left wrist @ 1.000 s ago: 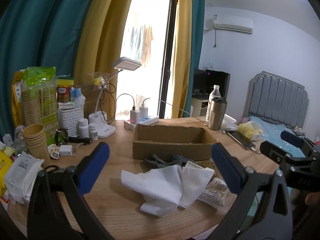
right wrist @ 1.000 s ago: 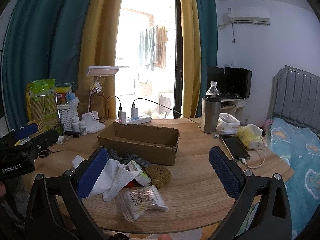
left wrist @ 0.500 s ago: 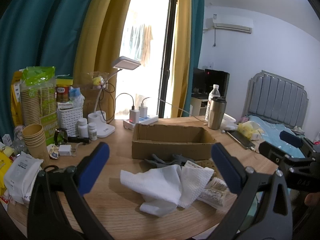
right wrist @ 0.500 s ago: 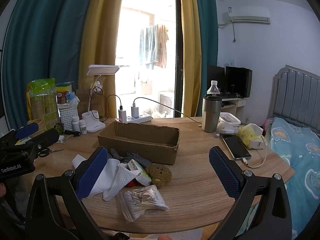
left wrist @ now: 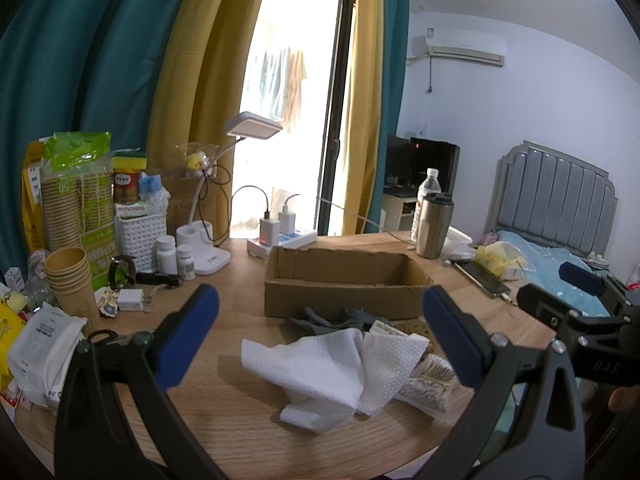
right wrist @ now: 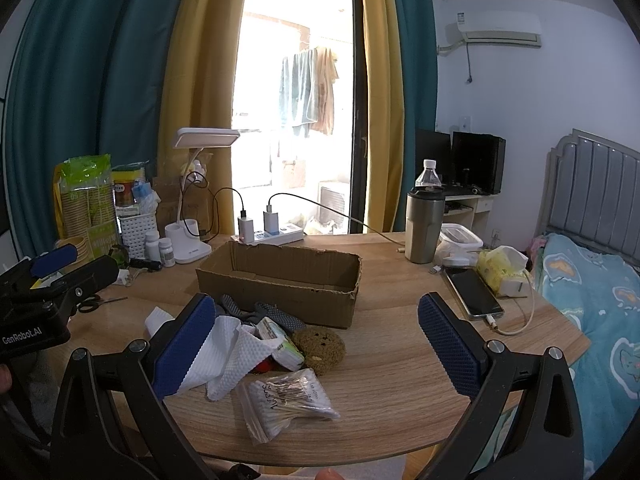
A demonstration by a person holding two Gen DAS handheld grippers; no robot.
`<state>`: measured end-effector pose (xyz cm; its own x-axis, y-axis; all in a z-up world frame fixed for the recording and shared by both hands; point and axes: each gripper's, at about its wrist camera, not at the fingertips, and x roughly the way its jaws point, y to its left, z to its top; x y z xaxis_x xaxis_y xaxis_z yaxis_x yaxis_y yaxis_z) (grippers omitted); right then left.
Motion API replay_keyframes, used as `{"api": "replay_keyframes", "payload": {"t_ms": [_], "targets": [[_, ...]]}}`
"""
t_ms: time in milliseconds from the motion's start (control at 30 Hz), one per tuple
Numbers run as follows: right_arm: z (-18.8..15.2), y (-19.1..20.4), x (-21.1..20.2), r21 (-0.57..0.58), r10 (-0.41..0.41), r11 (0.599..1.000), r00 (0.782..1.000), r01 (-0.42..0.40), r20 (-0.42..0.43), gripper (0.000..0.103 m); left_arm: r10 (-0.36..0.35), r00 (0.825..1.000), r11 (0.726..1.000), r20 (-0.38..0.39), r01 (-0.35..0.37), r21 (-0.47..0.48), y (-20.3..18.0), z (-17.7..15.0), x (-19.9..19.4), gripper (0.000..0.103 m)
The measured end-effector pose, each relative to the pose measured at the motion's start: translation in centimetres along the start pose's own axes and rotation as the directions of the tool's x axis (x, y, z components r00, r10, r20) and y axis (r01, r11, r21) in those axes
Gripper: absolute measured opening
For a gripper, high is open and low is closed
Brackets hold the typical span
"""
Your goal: Organize soft objects
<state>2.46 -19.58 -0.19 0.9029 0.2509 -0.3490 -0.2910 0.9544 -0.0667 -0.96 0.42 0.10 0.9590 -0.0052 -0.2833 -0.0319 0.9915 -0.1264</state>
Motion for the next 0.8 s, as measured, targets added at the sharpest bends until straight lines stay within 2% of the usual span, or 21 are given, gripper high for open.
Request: {"api": "replay_keyframes", "payload": {"t_ms": [533, 800], "targets": [[-0.22, 0.23, 0.18, 0.000, 0.002, 1.000, 1.000, -0.002, -0.005, 0.103, 0.000, 1.000, 1.000, -0.002, 0.000, 0.000, 0.02, -0.02, 0.02, 0.103], [-0.71, 0.24, 0.47, 0.005, 0.006, 1.000, 1.000, -0.006, -0.021, 0.103, 0.009, 1.000, 1.000, -0.030, -0.009, 0.007, -0.17, -0.82, 0.80, 0.103]]}}
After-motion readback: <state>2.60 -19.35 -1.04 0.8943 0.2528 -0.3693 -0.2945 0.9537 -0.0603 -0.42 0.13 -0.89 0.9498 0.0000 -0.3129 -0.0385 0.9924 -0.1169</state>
